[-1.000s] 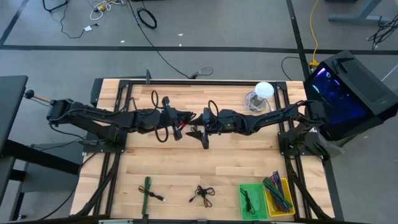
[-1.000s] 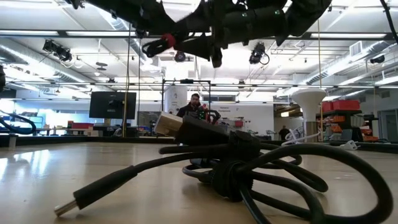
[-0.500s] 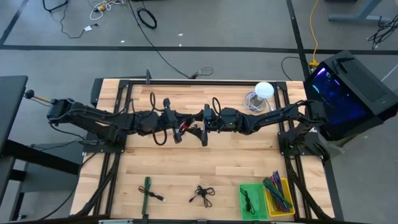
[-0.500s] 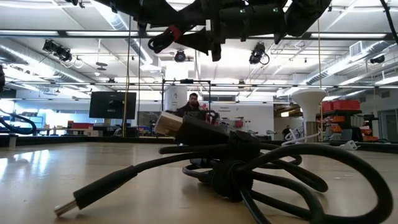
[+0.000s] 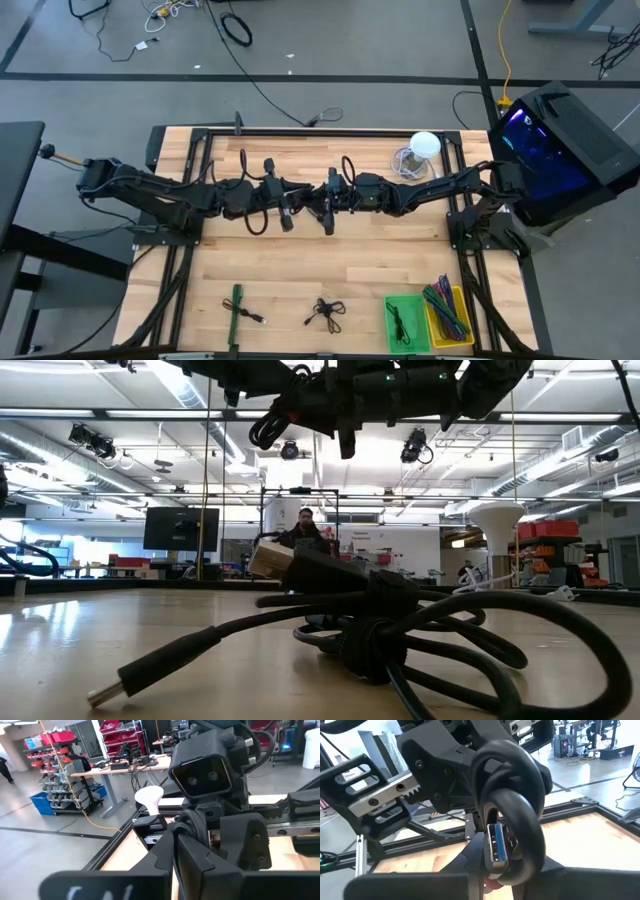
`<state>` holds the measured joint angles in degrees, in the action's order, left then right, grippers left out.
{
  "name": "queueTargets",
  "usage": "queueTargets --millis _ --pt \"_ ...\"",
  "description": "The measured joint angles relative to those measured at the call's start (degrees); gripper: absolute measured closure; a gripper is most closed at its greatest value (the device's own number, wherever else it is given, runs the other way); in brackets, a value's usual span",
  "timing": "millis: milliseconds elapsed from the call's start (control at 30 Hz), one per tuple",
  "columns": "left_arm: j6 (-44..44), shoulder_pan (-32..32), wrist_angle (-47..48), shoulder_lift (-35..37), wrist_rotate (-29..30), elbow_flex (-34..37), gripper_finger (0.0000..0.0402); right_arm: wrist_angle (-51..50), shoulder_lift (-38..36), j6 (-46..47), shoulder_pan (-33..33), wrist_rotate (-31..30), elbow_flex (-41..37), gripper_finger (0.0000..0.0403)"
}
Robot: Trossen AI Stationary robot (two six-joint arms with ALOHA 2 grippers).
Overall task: Pick & Place USB Port
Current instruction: Put the black charger cable into the green basket
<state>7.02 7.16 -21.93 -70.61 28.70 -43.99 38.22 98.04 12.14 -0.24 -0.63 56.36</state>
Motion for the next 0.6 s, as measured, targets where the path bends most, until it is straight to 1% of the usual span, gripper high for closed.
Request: queueTargets --millis 133,233,300,400,500,600 --pt "2.5 0.0 0.1 0.0 0.5 0.0 0.0351 -0.3 0.0 -0.4 1.0 -0.3 0.0 0.0358" --pt "4.2 0.3 1.1 0.2 2.7 0.0 0.0336 -2.9 -1.0 -0.6 1.8 -0.8 0.0 0.0358" --pt "4.6 0.7 2.3 1.2 4.3 0.0 0.0330 -6.3 -2.3 -0.8 2.4 -2.5 0.0 0.0358" --pt "4.8 0.9 3.9 2.8 4.5 0.0 0.0326 -12.1 -4.9 -0.6 3.5 -5.2 0.1 0.0358" --pt "4.8 0.8 6.0 4.9 5.5 0.0 0.0325 -19.0 -8.0 1.2 5.5 -5.1 0.1 0.0358" --pt "4.5 0.7 10.0 7.4 7.9 -0.1 0.0325 -27.5 -11.8 2.8 9.0 -5.0 -0.1 0.0358"
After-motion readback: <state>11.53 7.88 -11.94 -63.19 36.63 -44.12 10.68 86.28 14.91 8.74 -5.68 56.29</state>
